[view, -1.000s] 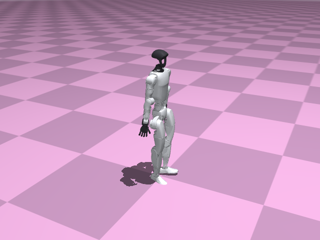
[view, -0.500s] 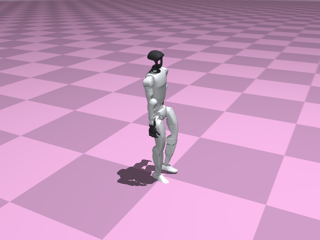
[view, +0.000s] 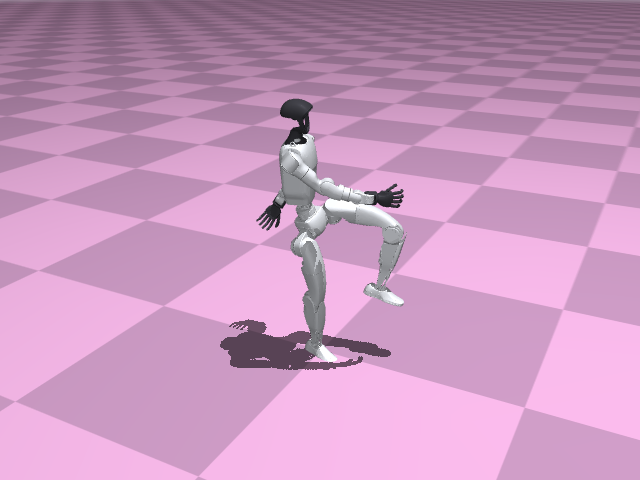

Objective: Upper body actions

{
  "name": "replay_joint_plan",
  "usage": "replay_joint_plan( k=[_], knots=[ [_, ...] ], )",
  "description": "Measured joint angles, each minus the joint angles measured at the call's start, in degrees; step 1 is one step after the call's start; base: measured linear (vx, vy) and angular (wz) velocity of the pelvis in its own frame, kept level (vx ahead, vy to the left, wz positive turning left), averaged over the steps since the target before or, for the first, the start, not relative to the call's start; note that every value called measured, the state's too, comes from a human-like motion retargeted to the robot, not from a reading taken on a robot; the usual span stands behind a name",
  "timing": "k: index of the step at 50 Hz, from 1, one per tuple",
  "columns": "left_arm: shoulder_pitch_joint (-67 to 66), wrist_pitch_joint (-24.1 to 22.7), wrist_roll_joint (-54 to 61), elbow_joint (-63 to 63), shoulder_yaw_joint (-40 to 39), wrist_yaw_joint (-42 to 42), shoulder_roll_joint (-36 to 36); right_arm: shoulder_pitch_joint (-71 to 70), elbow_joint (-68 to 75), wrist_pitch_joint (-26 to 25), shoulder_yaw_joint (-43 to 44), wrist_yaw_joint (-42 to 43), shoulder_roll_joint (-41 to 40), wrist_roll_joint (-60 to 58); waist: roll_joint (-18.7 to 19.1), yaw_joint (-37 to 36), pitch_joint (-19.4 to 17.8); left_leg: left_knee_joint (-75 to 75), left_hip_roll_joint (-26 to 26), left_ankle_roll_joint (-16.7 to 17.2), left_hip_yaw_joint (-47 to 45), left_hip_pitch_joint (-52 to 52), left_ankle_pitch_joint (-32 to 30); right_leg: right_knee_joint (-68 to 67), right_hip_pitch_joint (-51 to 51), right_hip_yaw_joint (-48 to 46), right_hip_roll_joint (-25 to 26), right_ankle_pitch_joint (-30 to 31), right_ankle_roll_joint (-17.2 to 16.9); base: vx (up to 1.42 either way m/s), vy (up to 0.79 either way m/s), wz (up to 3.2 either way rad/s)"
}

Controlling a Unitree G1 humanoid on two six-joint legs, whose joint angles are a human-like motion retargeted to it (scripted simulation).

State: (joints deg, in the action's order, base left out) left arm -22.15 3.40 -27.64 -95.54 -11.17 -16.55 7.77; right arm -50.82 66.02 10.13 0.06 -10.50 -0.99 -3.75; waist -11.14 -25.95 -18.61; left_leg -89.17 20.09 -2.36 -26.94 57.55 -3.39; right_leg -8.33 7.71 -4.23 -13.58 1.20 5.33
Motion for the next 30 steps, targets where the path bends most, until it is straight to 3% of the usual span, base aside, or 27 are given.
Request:
replay_joint_plan(
  k=[7, 12, 15, 17, 20, 23, 30],
  knots=[
    [2.88, 1.24, 8.37, 4.89, -4.57, 2.62, 0.92, 11.19, 4.30, 0.12, 0.47, 0.26, -1.79, -7.53, 1.36, 10.13, 9.15, 14.84, -5.28, 1.86, 1.65, -20.93, -2.03, 2.53, 0.18, -6.80, 3.20, -0.84, -1.79, 0.12, 0.03, 1.04],
    [6.19, 2.82, 15.09, 7.09, -8.08, 5.53, 2.12, 21.33, 10.36, -0.23, -0.19, 0.23, -1.75, -13.56, 3.83, 17.94, 11.89, 44.61, -17.53, 4.12, 7.26, -43.28, -6.33, 2.70, 2.66, -11.77, 6.22, -2.77, -3.40, 0.16, 0.05, 0.97],
    [7.10, 2.69, 17.11, 7.70, -8.96, 6.68, 2.44, 26.46, 14.18, -2.14, 0.57, 0.09, -1.69, -14.90, 5.95, 20.47, 13.91, 64.74, -21.25, 4.19, 11.76, -54.06, -8.69, 3.20, 2.60, -12.84, 9.21, -3.27, -3.80, 0.17, 0.10, 0.57],
    [7.85, 2.54, 17.80, 8.07, -9.18, 7.06, 2.59, 29.48, 17.02, -3.89, 1.42, -0.38, -1.36, -14.27, 7.85, 22.13, 15.04, 75.73, -22.48, 5.01, 14.75, -59.10, -1.92, 3.70, 2.31, -13.45, 11.80, -3.42, -4.02, 0.15, 0.11, 0.63],
    [9.16, 2.29, 17.52, 8.59, -8.45, 6.95, 2.64, 33.03, 20.03, -5.82, 3.00, -0.08, -0.30, -12.33, 9.15, 25.60, 15.72, 84.17, -21.59, 3.92, 9.53, -62.40, 4.99, 4.80, 2.16, -15.12, 13.40, -3.28, -4.71, 0.08, 0.09, 0.81],
    [10.94, 1.83, 16.78, 9.00, -6.82, 7.26, 2.96, 35.25, 19.80, -6.11, 4.08, 0.39, 0.80, -10.82, 8.98, 28.09, 15.05, 87.29, -21.06, 4.92, 8.34, -62.59, 4.74, 5.46, 1.65, -17.67, 13.02, -2.86, -5.38, 0.02, 0.13, 0.80],
    [15.61, 2.33, 17.94, 4.49, -1.47, 10.67, 3.39, 41.24, 18.99, -4.74, 6.43, -0.29, 4.30, -9.57, 8.13, 25.91, 13.13, 87.27, -23.12, 1.45, 10.52, -61.57, 6.08, 5.51, 1.57, -18.09, 11.32, -1.34, -6.58, 0.10, 0.18, 0.00]
  ],
)
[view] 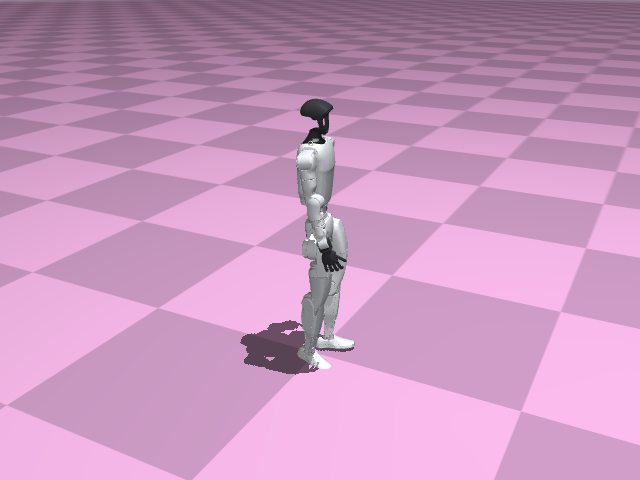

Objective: Upper body actions

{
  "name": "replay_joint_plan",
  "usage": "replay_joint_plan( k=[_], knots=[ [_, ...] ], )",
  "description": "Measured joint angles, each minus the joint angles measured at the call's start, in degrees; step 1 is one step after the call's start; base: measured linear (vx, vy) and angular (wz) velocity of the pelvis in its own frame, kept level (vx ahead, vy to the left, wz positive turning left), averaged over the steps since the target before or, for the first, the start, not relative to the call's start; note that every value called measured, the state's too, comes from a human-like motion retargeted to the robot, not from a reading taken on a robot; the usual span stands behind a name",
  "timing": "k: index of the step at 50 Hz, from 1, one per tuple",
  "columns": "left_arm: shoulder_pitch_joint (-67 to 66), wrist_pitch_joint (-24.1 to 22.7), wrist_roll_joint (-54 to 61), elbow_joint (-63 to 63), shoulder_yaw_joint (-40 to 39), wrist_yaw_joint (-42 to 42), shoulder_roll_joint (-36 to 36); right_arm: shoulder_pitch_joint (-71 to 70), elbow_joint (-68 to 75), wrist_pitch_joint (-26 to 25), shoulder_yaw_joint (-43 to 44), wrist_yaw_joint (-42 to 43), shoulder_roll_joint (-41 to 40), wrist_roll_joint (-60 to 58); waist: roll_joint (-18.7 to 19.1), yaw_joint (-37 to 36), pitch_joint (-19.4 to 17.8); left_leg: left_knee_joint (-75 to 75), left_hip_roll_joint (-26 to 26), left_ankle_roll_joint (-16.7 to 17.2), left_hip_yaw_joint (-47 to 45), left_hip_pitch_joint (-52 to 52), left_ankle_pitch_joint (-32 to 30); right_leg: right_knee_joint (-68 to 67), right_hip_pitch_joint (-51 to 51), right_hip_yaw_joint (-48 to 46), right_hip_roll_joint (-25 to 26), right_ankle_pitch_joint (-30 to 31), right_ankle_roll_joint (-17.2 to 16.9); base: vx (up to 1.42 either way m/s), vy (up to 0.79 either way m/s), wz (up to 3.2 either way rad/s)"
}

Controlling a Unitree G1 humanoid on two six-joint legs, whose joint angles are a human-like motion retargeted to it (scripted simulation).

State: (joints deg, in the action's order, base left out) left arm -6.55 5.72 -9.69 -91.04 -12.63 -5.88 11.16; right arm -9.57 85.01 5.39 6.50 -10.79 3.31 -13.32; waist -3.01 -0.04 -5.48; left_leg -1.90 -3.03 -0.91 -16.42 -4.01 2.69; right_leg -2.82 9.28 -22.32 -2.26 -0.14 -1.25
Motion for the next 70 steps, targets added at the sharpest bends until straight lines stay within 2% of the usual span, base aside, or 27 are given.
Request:
replay_joint_plan(
  k=[5, 7, 10, 11, 13, 15, 17, 20, 25, 27, 31, 35, 37, 40, 42, 45, 47, 48, 50, 53, 55, 57, 60, 65, 70],
  knots=[
    [2.70, -2.00, 3.63, -3.03, 6.13, 4.99, -0.82, 4.29, 3.51, -0.02, 1.51, 2.16, 2.19, -2.69, -0.20, 0.35, -0.53, -0.06, -0.39, -1.75, -0.35, -1.18, 1.45, -5.12, -0.79, -1.28, -1.28, -0.87, -1.64, 0.14, 0.21, -0.06],
    [3.79, -4.35, 7.61, -1.98, 9.64, 8.79, -2.36, 7.30, 4.36, 1.95, 1.29, 4.35, 3.38, -7.13, 1.08, 1.40, -1.69, -1.10, 1.22, -2.04, 1.04, -1.61, 2.22, -13.01, -3.05, -1.97, -1.58, 3.58, -1.42, 0.13, 0.20, -0.12],
    [7.55, -12.58, 12.82, 2.07, 13.03, 11.81, -4.76, 10.63, 5.66, 2.81, 0.28, 9.75, 5.71, -15.35, 4.69, 2.82, -5.41, -2.04, 5.79, -2.10, -0.40, -3.40, 3.03, -32.98, -10.98, -2.27, -3.89, 14.56, 0.10, -0.03, 0.19, -0.44],
    [9.70, -14.11, 14.05, 4.43, 13.49, 12.40, -5.82, 11.90, 6.61, 2.46, 0.24, 12.19, 6.66, -17.69, 5.84, 3.99, -6.47, -2.17, 6.99, -2.31, -0.95, -3.77, 3.09, -40.21, -15.28, 0.17, -3.20, 15.45, 0.66, -0.07, 0.25, -0.26],
    [14.15, -15.67, 15.70, 8.62, 13.87, 12.84, -7.36, 14.08, 8.69, 1.40, 0.42, 15.72, 8.49, -20.67, 7.51, 6.32, -7.85, -2.63, 8.60, -2.74, -1.56, -3.73, 3.24, -52.46, -22.62, 1.73, -3.53, 14.25, 1.21, -0.08, 0.28, -0.06],
    [22.00, -16.14, 15.52, 14.31, 11.40, 13.10, -8.29, 16.59, 12.16, -1.36, 1.07, 17.79, 11.03, -21.34, 8.20, 10.89, -10.46, -3.92, 9.56, -3.75, -1.54, -3.25, 3.60, -67.40, -32.56, 0.73, -7.44, 11.64, 2.86, -0.15, 0.31, 0.33],
    [29.55, -16.20, 15.37, 18.18, 9.22, 14.12, -7.77, 19.99, 12.39, -5.01, 2.66, 17.30, 12.55, -20.16, 7.67, 14.43, -13.13, -4.85, 9.55, -4.82, -1.07, -3.40, 3.97, -76.43, -41.32, 1.47, -9.18, 10.15, 4.47, -0.15, 0.17, 0.46],
    [39.46, -16.08, 16.72, 22.52, 8.43, 15.53, -5.55, 26.37, 12.39, -9.69, 6.80, 16.36, 14.10, -16.23, 6.81, 17.52, -16.57, -6.17, 9.19, -6.36, 0.60, -4.19, 4.32, -84.19, -54.43, 2.78, -8.79, 8.58, 6.88, -0.02, 0.04, 0.40],
    [49.04, -14.68, 16.28, 27.39, 8.53, 16.65, -2.16, 34.08, 12.39, -10.38, 12.42, 18.72, 14.94, -7.95, 4.28, 19.06, -20.99, -8.27, 8.49, -6.94, 2.86, -7.12, 5.35, -84.20, -66.43, 1.58, -6.75, 6.53, 10.06, 0.03, -0.08, 0.18],
    [50.36, -14.47, 14.95, 28.62, 8.23, 17.54, -1.49, 34.56, 12.39, -9.90, 13.34, 19.57, 14.73, -5.96, 3.73, 19.50, -21.79, -9.03, 8.63, -6.89, 3.36, -7.24, 5.77, -82.58, -66.93, -0.04, -7.01, 5.81, 10.54, 0.00, -0.08, 0.08],
    [49.96, -16.53, 13.46, 29.38, 8.74, 19.53, -1.10, 32.73, 12.39, -8.20, 14.24, 18.90, 13.61, -5.10, 3.43, 18.55, -21.68, -9.16, 8.77, -6.56, 2.53, -7.07, 6.14, -77.98, -62.87, -2.46, -6.59, 6.61, 9.23, -0.01, -0.05, -0.25],
    [45.81, -18.60, 12.40, 24.24, 10.40, 19.67, -1.18, 28.07, 12.39, -5.33, 13.22, 15.11, 11.61, -9.73, 4.19, 17.02, -19.27, -8.51, 9.39, -5.97, 0.54, -5.48, 6.01, -72.24, -51.74, -3.48, -7.17, 9.18, 7.24, 0.00, -0.05, -0.29],
    [43.44, -17.84, 11.83, 20.25, 11.17, 18.74, -1.50, 25.91, 12.39, -4.12, 12.08, 13.77, 10.76, -11.77, 4.50, 15.93, -18.31, -8.30, 9.71, -5.49, -0.32, -5.11, 6.01, -68.59, -45.81, -2.64, -7.06, 11.35, 5.66, 0.01, -0.10, -0.31],
    [37.69, -15.36, 10.27, 13.94, 12.27, 14.49, -1.69, 22.30, 11.89, -2.94, 9.56, 12.68, 9.50, -14.70, 4.76, 13.59, -16.22, -7.30, 9.71, -4.69, -2.55, -4.95, 5.99, -60.15, -34.55, -1.81, -6.71, 14.71, 5.01, 0.04, -0.15, -0.48],
    [31.55, -13.87, 8.80, 9.80, 12.52, 11.23, -2.32, 20.30, 10.43, -2.78, 7.99, 12.83, 8.51, -16.32, 4.84, 11.85, -14.20, -6.46, 9.36, -3.86, -3.50, -4.87, 6.08, -49.31, -24.70, -1.21, -5.23, 17.80, 5.02, 0.09, -0.22, -0.44],
    [24.10, -14.68, 8.34, 5.18, 11.96, 11.09, -3.34, 18.99, 9.39, -2.25, 6.70, 13.42, 7.74, -17.15, 4.28, 9.60, -11.66, -5.29, 8.02, -3.02, -4.36, -5.07, 6.13, -32.85, -14.11, 3.40, -1.39, 22.12, 3.19, 0.09, -0.22, -0.25],
    [19.27, -14.28, 8.34, 1.06, 10.04, 11.66, -4.30, 18.47, 8.67, -1.62, 6.51, 14.16, 7.53, -17.00, 1.98, 7.96, -9.13, -5.11, 4.12, -2.82, -3.51, -3.75, 6.23, -16.24, -5.13, 6.16, -0.95, 17.00, -2.88, 0.09, -0.32, 0.06],
    [17.93, -13.92, 8.26, -0.71, 8.98, 11.62, -4.25, 18.37, 8.60, -1.41, 6.15, 14.37, 7.49, -16.87, 1.26, 7.50, -8.77, -5.09, 3.19, -2.67, -3.27, -3.89, 6.33, -11.77, -1.85, 4.48, -0.83, 10.74, -2.64, 0.06, -0.29, -0.04],
    [15.54, -12.11, 8.13, -3.95, 6.21, 10.74, -3.56, 18.10, 8.48, -1.13, 5.14, 14.40, 7.59, -16.80, -0.97, 5.26, -8.11, -4.88, 0.65, -2.13, -4.02, -4.53, 6.52, -3.58, 2.62, -2.12, -1.62, 2.28, -0.23, 0.07, -0.26, -0.49],
    [12.73, -8.27, 7.94, -4.42, 0.96, 10.00, -2.04, 16.54, 8.34, -2.18, 3.86, 13.25, 6.87, -17.62, -3.78, 0.76, -5.54, -4.11, -0.42, 0.01, -6.57, -2.93, 5.85, -0.37, -1.13, 2.48, -4.51, 4.21, -0.87, -0.06, -0.40, -0.61],
    [12.00, -7.90, 8.77, -3.10, -0.72, 9.67, -1.90, 14.87, 7.69, -2.38, 4.42, 13.29, 6.40, -18.68, -3.89, 0.61, -4.52, -4.04, 0.16, 0.70, -6.62, -0.52, 5.18, 0.85, -3.07, 1.22, -4.60, 4.78, -0.84, -0.31, -0.28, 0.08],
    [10.30, -8.60, 10.67, -1.15, -2.35, 8.11, -1.93, 13.46, 6.59, -1.60, 4.13, 14.25, 6.44, -19.99, -3.30, 0.35, -5.43, -3.43, 1.34, 1.41, -8.32, -0.59, 4.43, 1.63, -3.08, 0.96, -3.03, 4.48, 0.37, -0.21, -0.24, -0.18],
    [7.59, -7.43, 12.54, 0.66, -1.72, 4.26, -1.43, 13.57, 6.50, -0.87, 3.18, 15.87, 6.96, -19.93, -2.54, 3.62, -5.76, -2.22, 1.88, 1.75, -7.84, -1.82, 3.21, 1.97, -1.57, 0.82, -2.18, 3.90, 0.76, 0.00, -0.13, 0.43],
    [5.28, -4.60, 7.38, 3.98, -1.45, 0.20, -1.53, 13.71, 8.59, -3.41, 2.51, 15.69, 7.56, -15.80, -0.79, 5.64, -4.58, -1.77, 3.64, 2.91, -7.61, -1.52, 2.11, 2.36, -1.20, -0.05, -0.32, 2.83, 1.63, -0.05, -0.10, 0.23],
    [1.96, -4.86, -0.51, 6.32, 1.25, 4.58, -0.39, 12.05, 12.39, -3.88, -3.59, 19.83, 7.34, -12.29, -0.30, 4.40, -3.55, -4.55, 4.42, 4.40, -7.56, -1.52, 1.90, 1.90, -1.18, 1.12, 0.10, 1.99, 2.59, -0.04, -0.08, -0.19]
  ],
)
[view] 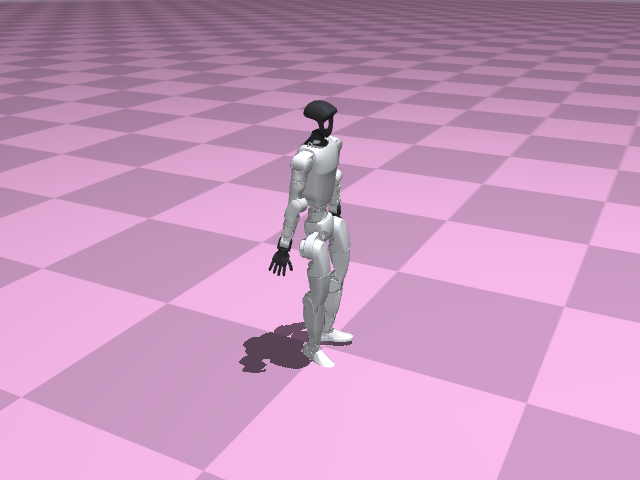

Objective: Upper body actions

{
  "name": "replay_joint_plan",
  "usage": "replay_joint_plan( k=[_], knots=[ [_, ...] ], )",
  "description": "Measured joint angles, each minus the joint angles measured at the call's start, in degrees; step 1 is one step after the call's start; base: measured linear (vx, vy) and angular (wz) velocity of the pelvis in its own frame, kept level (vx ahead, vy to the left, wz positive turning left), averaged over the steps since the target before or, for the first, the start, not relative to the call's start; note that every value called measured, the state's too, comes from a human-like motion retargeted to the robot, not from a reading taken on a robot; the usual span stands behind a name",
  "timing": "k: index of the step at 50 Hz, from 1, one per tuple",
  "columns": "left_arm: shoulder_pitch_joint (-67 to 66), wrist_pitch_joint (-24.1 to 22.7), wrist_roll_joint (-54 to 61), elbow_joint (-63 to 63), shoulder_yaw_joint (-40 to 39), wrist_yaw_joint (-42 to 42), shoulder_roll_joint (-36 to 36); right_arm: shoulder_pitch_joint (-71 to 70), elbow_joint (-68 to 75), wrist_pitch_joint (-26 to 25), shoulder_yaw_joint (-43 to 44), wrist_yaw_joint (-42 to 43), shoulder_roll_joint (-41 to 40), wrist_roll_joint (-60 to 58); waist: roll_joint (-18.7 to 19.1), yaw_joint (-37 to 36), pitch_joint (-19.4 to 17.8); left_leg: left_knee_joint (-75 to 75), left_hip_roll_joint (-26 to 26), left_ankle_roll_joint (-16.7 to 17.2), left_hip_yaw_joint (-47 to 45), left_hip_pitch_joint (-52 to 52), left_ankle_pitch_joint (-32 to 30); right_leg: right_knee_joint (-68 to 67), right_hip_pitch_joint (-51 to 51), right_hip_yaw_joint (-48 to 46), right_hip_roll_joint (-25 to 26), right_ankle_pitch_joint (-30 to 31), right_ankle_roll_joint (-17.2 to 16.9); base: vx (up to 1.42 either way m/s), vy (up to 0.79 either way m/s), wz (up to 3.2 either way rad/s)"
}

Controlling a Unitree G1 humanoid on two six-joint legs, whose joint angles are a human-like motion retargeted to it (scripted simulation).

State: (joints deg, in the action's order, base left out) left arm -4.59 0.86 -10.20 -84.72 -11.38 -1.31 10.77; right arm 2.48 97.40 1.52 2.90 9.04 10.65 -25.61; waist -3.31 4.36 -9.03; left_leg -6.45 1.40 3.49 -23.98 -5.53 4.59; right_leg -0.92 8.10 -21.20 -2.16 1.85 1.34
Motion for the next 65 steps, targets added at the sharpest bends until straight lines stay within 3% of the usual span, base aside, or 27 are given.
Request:
replay_joint_plan(
  k=[4, 7, 8, 10, 14, 18, 22, 26, 32, 37, 41, 43, 45, 50, 53, 57, 60, 65],
  knots=[
    [-4.37, 4.85, -4.93, -1.44, 0.20, 4.87, 0.78, -5.68, 0.00, -1.86, -6.74, -0.40, -2.29, -1.58, -2.67, -1.45, -1.39, -17.35, 2.58, 0.09, -2.01, 5.28, -9.19, -0.69, 1.24, 1.84, -3.10, -0.33, 0.44, -0.10, -0.07, -0.41],
    [-8.62, 5.32, -8.46, -3.91, 0.32, 3.99, 1.80, -12.76, -1.35, 0.17, -7.27, -5.22, -4.74, 1.19, -4.75, -4.35, -2.82, -41.02, 3.91, -4.51, 4.33, 18.24, -18.15, 0.02, 2.62, 2.73, -5.72, 0.38, 0.47, -0.12, -0.12, -0.41],
    [-10.38, 5.79, -9.69, -5.18, 0.14, 3.12, 1.84, -15.07, -2.46, 0.46, -7.17, -6.91, -5.61, 2.45, -5.24, -6.38, -2.69, -49.38, 4.09, -4.47, 5.59, 23.27, -17.39, 0.31, 2.70, 3.31, -6.48, 0.80, 0.63, -0.02, -0.08, -0.73],
    [-12.94, 6.77, -11.74, -8.07, -0.45, 0.42, 1.81, -20.03, -4.83, 0.41, -5.62, -8.38, -7.30, 3.78, -5.03, -9.54, -2.47, -64.89, 10.90, -4.67, 4.34, 32.06, -14.01, 0.20, 2.26, 3.88, -6.47, 1.16, 1.41, -0.01, -0.02, -0.72],
    [-17.92, 7.06, -14.47, -12.68, -1.69, -7.73, 1.10, -32.74, -10.83, 2.35, -2.56, -9.74, -10.87, 7.24, -5.17, -17.49, -4.08, -87.16, 18.83, -8.66, 4.37, 52.04, -8.18, -1.19, 1.17, 8.29, -7.57, 1.33, 2.96, -0.08, 0.02, -0.96],
    [-22.96, 9.88, -17.20, -12.68, -3.10, -10.11, 0.31, -42.98, -18.18, 4.98, -3.64, -13.82, -12.90, 12.14, -6.79, -24.25, -6.43, -92.09, 18.14, -9.34, 1.01, 65.96, -5.44, -3.08, 0.83, 13.27, -10.31, 0.71, 3.74, 0.01, 0.05, -0.90],
    [-24.34, 11.26, -17.46, -12.68, -4.53, -10.17, 0.88, -49.73, -22.78, 8.58, -5.04, -12.97, -13.14, 11.29, -8.36, -28.98, -8.95, -90.60, 17.26, -8.13, -4.83, 69.97, -3.06, -5.37, 0.53, 16.51, -12.47, -0.03, 4.34, 0.04, 0.01, -0.35],
    [-22.23, 10.63, -15.21, -12.68, -6.01, -9.54, 1.75, -53.30, -22.63, 10.37, -6.20, -8.76, -12.39, 11.54, -8.79, -30.04, -9.56, -89.93, 17.46, -6.55, -5.84, 66.84, -3.64, -5.92, 0.82, 15.71, -12.51, -0.54, 4.60, 0.00, -0.03, 0.17],
    [-20.68, 9.38, -12.72, -10.19, -7.09, -8.01, 1.74, -46.79, -19.38, 11.17, -5.68, -8.69, -13.62, 9.23, -10.03, -25.51, -2.04, -82.28, 16.26, -6.47, -2.32, 52.81, -6.21, -2.64, -0.14, 11.54, -12.07, 0.04, 3.35, 0.05, 0.04, 0.68],
    [-15.50, 9.52, -7.84, -6.26, -9.07, -5.70, 2.06, -38.23, -13.05, 11.32, -5.84, -9.68, -12.17, 2.21, -8.40, -18.87, 1.23, -62.27, 9.72, -5.99, 2.17, 34.91, -10.14, -1.39, 1.58, 5.96, -9.03, -0.83, 2.40, 0.08, 0.03, 0.92],
    [-12.92, 7.64, -3.70, -2.31, -8.91, -2.25, 1.25, -28.12, -5.34, 7.81, -6.42, -9.47, -10.24, -4.69, -6.61, -13.34, 5.92, -31.94, 0.39, -3.78, 8.07, 17.11, -15.04, -0.33, 1.36, 3.06, -5.86, -1.59, 1.43, 0.16, 0.08, 0.95],
    [-11.31, 6.71, -2.11, -0.93, -8.35, -0.27, 0.96, -22.76, -1.22, 5.49, -6.76, -9.13, -9.05, -7.65, -3.46, -10.21, 8.09, -14.19, -2.21, 1.16, 13.77, 8.15, -11.71, 0.13, 1.21, 1.65, -1.60, -2.20, 1.29, 0.17, 0.14, 1.05],
    [-9.34, 5.98, -1.28, -0.23, -7.65, 0.94, 0.25, -15.90, 0.00, 1.18, -7.66, -8.58, -7.34, -10.07, -0.07, -6.53, 10.26, -2.66, 2.39, 2.33, 1.17, 1.04, -0.52, 0.71, 0.71, -0.36, 2.20, -2.78, 0.84, 0.11, 0.12, 1.21],
    [-4.93, 5.36, -0.64, 0.35, -6.75, 0.59, -1.60, -2.41, 0.00, -7.99, -9.99, -4.22, -4.06, -12.94, 3.23, 2.70, 15.03, 6.09, 2.21, 1.09, 7.20, 5.78, -3.92, 1.41, -2.90, -6.24, 3.08, -2.98, -1.28, 0.06, 0.15, 1.15],
    [-2.03, 4.24, -0.14, 2.77, -3.69, 0.28, -0.54, 1.83, 0.00, -7.59, -9.24, 2.09, -3.93, -11.32, 1.56, 1.56, 11.26, 6.23, 0.48, -0.60, 7.10, 5.23, -3.63, 1.31, -2.31, -7.21, 1.62, -2.01, -1.55, -0.07, 0.04, 0.06],
    [0.72, 4.24, -0.91, 5.57, -0.60, 0.19, 1.22, 3.57, 0.00, -6.91, -6.37, 3.23, -4.50, -7.51, -1.18, -4.32, 6.92, 4.25, -0.93, -1.91, 5.99, 5.06, -2.15, 0.88, -2.84, -5.11, -0.79, -0.12, -1.37, -0.08, 0.06, -0.92],
    [0.44, 4.20, -1.16, 5.45, -0.28, 0.01, 1.41, 2.65, 0.00, -6.51, -4.79, 1.08, -4.65, -5.65, -1.92, -5.97, 6.23, 4.59, -1.67, -2.43, 3.36, 4.46, -1.65, 0.49, -4.03, -3.94, -1.90, 0.97, -1.38, -0.04, 0.14, -0.83],
    [-1.82, 4.42, -1.57, 1.53, -1.67, -1.90, 0.82, -2.38, -0.46, -1.62, -4.23, -1.63, -5.24, -5.37, -1.24, -3.19, 6.87, 5.62, -1.93, -3.51, 0.62, 4.25, -1.40, -0.06, -6.05, -1.27, -2.47, 2.50, -2.06, 0.02, 0.18, -0.53]
  ],
)
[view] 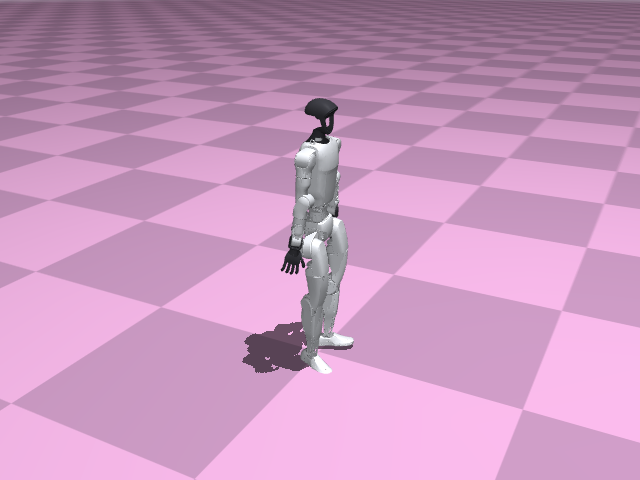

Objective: Upper body actions

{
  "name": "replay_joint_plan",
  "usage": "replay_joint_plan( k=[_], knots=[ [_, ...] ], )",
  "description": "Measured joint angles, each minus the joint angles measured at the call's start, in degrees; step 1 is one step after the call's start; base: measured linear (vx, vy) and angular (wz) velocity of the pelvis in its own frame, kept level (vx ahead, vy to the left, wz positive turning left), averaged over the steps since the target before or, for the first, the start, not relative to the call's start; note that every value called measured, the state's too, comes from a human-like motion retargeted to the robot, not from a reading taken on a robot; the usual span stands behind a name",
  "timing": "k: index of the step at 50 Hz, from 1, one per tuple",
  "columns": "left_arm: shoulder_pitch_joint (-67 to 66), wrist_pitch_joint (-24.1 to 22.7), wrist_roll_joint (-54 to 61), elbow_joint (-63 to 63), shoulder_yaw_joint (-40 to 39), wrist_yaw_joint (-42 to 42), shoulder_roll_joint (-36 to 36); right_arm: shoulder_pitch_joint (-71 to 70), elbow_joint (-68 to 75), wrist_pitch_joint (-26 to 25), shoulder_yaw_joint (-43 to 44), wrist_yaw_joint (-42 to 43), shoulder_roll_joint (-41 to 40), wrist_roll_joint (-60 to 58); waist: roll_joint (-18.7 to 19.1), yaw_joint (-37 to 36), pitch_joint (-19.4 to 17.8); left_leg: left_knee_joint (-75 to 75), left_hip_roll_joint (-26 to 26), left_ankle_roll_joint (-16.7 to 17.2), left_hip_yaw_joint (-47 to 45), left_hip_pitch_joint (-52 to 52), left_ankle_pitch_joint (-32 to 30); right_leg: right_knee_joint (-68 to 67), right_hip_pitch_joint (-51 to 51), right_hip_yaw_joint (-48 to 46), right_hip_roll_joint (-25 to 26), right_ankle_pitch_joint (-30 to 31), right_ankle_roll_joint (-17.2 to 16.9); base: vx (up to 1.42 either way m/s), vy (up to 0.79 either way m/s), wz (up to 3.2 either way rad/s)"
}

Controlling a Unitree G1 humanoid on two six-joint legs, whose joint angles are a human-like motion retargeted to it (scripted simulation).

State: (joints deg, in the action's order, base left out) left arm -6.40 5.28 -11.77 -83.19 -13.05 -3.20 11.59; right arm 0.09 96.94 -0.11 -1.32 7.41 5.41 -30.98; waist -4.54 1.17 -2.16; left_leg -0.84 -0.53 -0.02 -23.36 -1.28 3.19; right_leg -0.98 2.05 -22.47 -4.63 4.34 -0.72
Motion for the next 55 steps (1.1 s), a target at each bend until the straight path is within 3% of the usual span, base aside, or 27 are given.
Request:
replay_joint_plan(
  k=[9, 15, 17, 20, 22, 26, 31, 36, 42, 47, 51, 55],
  knots=[
    [1.34, 1.01, 0.65, -7.84, -0.05, 1.27, -1.69, -3.87, -11.64, 5.71, -0.03, -8.81, -1.58, -3.85, -0.90, 1.47, -0.43, 1.24, -2.45, -2.59, -1.33, -1.22, 0.90, -1.25, -0.86, 1.90, -2.32, 1.72, -1.81, 0.05, 0.17, -0.21],
    [7.30, -1.43, 9.74, -7.23, 0.80, 1.64, -3.29, -1.73, -14.04, 9.18, 1.64, -7.06, 0.64, -8.67, -0.48, 0.20, -3.06, 0.36, -3.47, -4.72, 0.81, -3.08, 2.48, -8.82, -1.21, 3.64, -3.74, 0.36, -2.83, 0.09, 0.24, 0.03],
    [10.89, -1.37, 12.32, -6.33, 1.61, 1.46, -3.09, 0.41, -13.16, 9.42, 2.06, -4.14, 1.51, -10.54, 0.94, 0.26, -4.32, -0.17, -1.90, -4.94, 1.12, -3.88, 2.72, -16.28, -3.26, 3.41, -3.67, 4.00, -1.62, 0.06, 0.26, 0.06],
    [17.88, -1.05, 15.08, -4.08, 1.48, 1.92, -2.80, 2.69, -10.24, 7.69, 2.88, -0.50, 2.76, -11.86, 3.61, 0.78, -7.27, -0.74, 1.23, -4.97, 0.19, -5.40, 2.78, -34.40, -10.50, 3.68, -4.93, 11.58, 1.73, -0.03, 0.20, 0.05],
    [23.76, -1.60, 16.46, -0.69, 0.97, 3.10, -2.54, 5.07, -6.77, 5.13, 3.20, 0.09, 4.06, -12.19, 5.73, 3.57, -9.55, -1.37, 3.66, -5.25, 0.46, -6.37, 2.66, -50.40, -17.16, 4.60, -5.20, 10.69, 3.91, -0.08, 0.27, 0.42],
    [33.49, -2.39, 16.88, 7.16, -0.35, 6.46, -1.54, 8.38, -0.24, -0.88, 1.95, -3.14, 7.04, -14.14, 7.15, 10.61, -12.52, -2.51, 5.33, -6.61, 1.21, -6.77, 2.63, -75.38, -29.23, 1.20, -12.75, 4.97, 8.71, -0.05, 0.29, 0.64],
    [42.71, -4.91, 18.39, 18.90, 1.86, 11.50, 1.05, 16.23, 0.46, -9.62, 0.49, -7.50, 8.90, -22.95, 8.13, 17.71, -14.10, -3.29, 7.27, -7.55, 3.87, -5.91, 1.78, -88.71, -45.95, 3.70, -9.42, 2.73, 8.85, 0.04, 0.07, 0.72],
    [46.96, -7.33, 17.18, 25.00, 4.38, 15.81, 2.15, 20.40, 0.46, -12.78, 2.62, -7.20, 8.47, -25.18, 8.16, 18.79, -14.71, -5.03, 8.78, -7.49, 5.08, -5.43, 2.03, -89.12, -52.51, 0.76, -8.56, 0.30, 11.38, 0.10, -0.04, 0.14],
    [45.61, -8.66, 17.31, 25.45, 6.23, 15.81, 1.87, 16.00, 0.46, -8.39, 5.95, -10.22, 7.17, -18.28, 6.52, 17.39, -15.26, -6.16, 8.90, -7.05, 4.21, -6.39, 2.61, -84.04, -47.11, -0.25, -7.46, 1.14, 10.43, 0.10, -0.15, -0.14],
    [39.21, -8.67, 18.72, 23.59, 7.38, 14.00, 0.80, 9.03, -2.09, -0.54, 8.07, -7.90, 5.47, -12.96, 6.21, 15.63, -13.90, -6.22, 8.90, -6.49, 3.19, -5.89, 3.08, -75.06, -35.12, 0.99, -5.74, 4.81, 6.62, -0.04, -0.06, -0.32],
    [31.33, -8.51, 19.63, 20.36, 7.84, 12.79, -1.62, 6.45, -8.67, 2.86, 7.35, -7.04, 3.92, -6.56, 5.77, 12.63, -11.91, -4.75, 7.53, -5.98, 1.38, -6.24, 3.12, -61.65, -23.54, 4.75, -1.42, 9.10, 3.45, -0.02, -0.06, -0.48],
    [22.29, -7.51, 21.81, 13.13, 8.13, 8.38, -5.11, 4.61, -13.44, 4.61, 6.07, -9.16, 2.87, -2.32, 4.53, 8.18, -9.28, -2.55, 3.88, -5.87, -0.07, -6.93, 3.19, -37.91, -8.31, 10.29, 2.51, 15.32, -0.25, 0.00, -0.05, -0.44]
  ],
)
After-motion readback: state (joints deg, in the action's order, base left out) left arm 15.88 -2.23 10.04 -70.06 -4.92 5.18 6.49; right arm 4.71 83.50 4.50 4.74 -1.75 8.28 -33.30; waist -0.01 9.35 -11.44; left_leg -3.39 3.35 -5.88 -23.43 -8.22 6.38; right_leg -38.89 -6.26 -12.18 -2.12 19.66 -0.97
